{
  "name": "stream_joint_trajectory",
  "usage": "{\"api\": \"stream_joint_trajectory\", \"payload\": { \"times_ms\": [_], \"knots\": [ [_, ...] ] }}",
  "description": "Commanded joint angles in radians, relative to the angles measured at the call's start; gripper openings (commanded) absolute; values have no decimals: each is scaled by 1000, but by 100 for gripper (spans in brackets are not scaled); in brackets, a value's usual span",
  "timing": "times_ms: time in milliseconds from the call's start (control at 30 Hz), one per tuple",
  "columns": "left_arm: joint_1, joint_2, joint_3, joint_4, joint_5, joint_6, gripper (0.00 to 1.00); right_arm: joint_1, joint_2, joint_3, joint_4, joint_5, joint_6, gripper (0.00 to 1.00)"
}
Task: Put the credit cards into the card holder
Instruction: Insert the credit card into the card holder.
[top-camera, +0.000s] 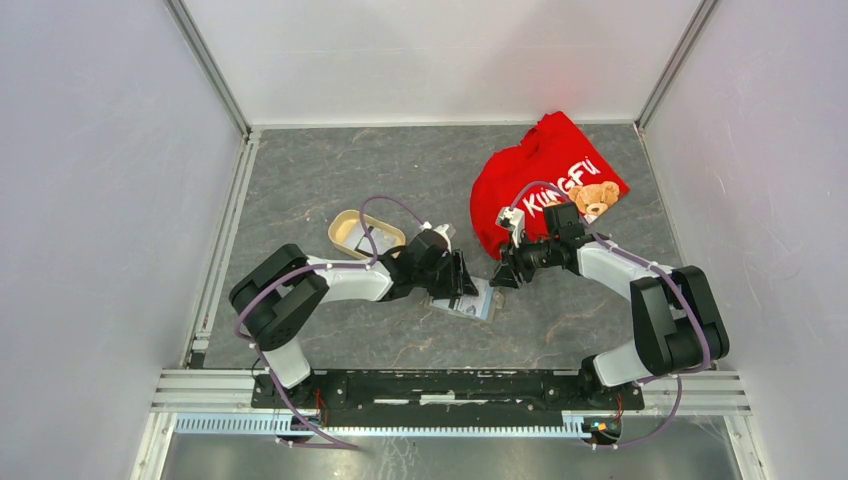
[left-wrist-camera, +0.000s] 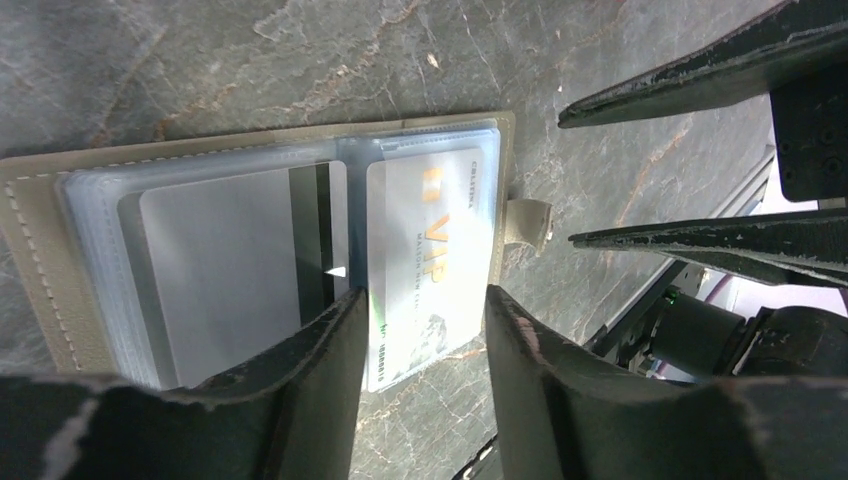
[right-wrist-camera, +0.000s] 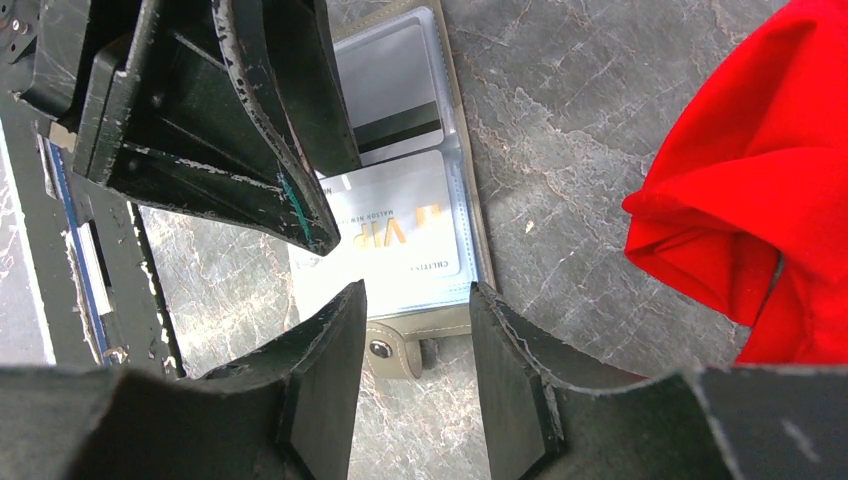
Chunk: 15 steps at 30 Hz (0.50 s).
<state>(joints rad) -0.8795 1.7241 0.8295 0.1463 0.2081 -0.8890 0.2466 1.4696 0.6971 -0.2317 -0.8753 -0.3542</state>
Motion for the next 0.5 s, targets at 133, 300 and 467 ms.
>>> {"api": "stream_joint_trajectory", "payload": {
  "times_ms": [133, 300, 467],
  "knots": [
    [-31, 19, 24, 117, 76, 22, 46, -3, 5, 19, 16, -21, -9, 49],
    [-39, -4, 19, 100, 21, 52, 53, -4, 13, 21, 12, -8, -11, 49],
    [-38, -46, 43, -27, -92, 114, 57, -3, 15, 21, 8, -5, -15, 49]
  ]
}}
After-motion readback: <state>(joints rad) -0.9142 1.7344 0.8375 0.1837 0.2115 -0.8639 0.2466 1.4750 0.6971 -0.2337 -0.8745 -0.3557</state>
